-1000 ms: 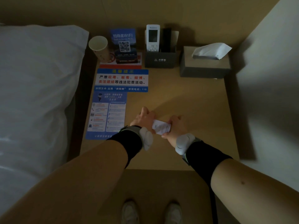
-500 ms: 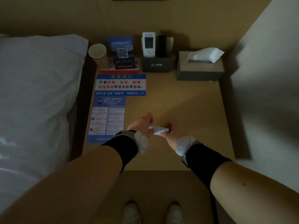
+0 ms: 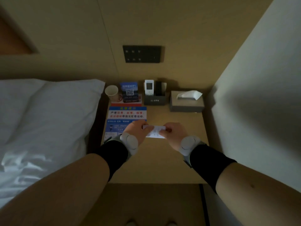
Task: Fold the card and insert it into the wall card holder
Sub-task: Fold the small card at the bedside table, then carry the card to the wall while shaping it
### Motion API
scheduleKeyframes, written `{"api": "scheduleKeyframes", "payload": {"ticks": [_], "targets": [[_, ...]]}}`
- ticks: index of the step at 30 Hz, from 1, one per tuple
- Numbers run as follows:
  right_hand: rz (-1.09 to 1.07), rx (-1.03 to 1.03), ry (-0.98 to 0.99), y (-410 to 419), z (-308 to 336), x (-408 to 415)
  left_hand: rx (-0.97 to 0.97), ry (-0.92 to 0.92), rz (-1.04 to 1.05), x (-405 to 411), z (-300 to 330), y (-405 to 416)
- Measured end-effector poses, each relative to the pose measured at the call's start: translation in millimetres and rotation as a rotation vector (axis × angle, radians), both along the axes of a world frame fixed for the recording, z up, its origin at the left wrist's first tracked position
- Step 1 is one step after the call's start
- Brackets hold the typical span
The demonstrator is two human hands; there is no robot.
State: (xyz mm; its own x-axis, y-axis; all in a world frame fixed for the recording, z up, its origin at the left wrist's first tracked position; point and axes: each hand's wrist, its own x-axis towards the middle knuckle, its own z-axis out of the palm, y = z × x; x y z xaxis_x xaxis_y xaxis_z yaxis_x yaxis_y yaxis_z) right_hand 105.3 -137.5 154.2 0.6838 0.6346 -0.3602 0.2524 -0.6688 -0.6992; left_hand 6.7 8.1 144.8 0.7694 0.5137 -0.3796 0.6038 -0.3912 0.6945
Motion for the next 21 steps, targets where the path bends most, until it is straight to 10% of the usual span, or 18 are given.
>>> {"api": "scheduleKeyframes", "payload": {"ticks": [11, 21], "targets": [[0.043, 0.084, -0.195, -13, 158, -15, -0.06, -0.059, 0.121, -21, 166, -9], [0.111, 0.231, -0.388, -21, 297, -20, -0.514, -0.145, 0.341, -10, 290, -12]]}}
